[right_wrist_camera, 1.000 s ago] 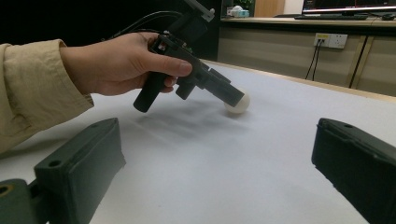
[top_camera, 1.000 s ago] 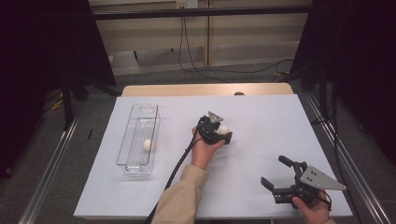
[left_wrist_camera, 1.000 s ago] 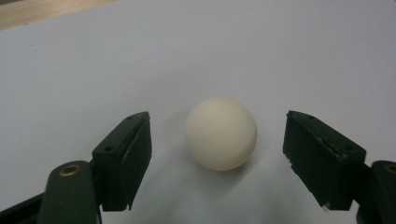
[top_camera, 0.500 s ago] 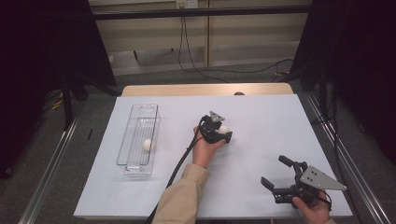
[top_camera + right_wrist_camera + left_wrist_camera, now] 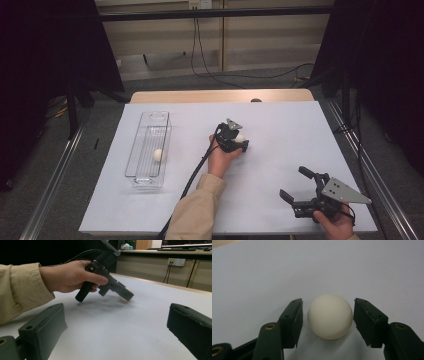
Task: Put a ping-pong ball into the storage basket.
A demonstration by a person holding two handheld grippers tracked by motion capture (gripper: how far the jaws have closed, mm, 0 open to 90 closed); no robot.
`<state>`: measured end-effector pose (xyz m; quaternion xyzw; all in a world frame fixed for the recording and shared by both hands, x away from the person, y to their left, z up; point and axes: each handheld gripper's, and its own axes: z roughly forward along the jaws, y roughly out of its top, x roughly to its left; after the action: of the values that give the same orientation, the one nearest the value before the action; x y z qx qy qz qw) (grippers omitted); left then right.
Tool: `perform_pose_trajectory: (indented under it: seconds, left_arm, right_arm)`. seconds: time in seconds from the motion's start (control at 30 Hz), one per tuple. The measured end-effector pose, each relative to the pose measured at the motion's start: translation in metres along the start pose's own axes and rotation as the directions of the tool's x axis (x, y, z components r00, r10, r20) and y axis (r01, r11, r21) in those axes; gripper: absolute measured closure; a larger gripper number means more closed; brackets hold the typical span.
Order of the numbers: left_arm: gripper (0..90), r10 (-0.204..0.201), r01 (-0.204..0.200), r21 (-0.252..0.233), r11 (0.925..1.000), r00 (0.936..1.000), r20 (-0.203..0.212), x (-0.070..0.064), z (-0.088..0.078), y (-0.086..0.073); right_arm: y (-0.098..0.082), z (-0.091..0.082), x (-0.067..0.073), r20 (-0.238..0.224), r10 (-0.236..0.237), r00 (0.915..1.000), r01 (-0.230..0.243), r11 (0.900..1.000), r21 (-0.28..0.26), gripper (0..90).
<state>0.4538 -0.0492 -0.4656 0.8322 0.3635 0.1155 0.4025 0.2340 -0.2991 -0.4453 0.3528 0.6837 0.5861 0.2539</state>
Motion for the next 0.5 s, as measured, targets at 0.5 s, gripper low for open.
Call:
perform_pose_trajectory:
  seconds: [0.5]
  left_arm:
    - [50.0,-0.003,0.003,0.016,0.9999,0.9999,0.010,0.0014,0.0005,-0.0009]
  right_arm:
    - [0.0000,0.0000,0.0001,0.000,-0.001,1.0000,0.001,1.000,0.000,1.5]
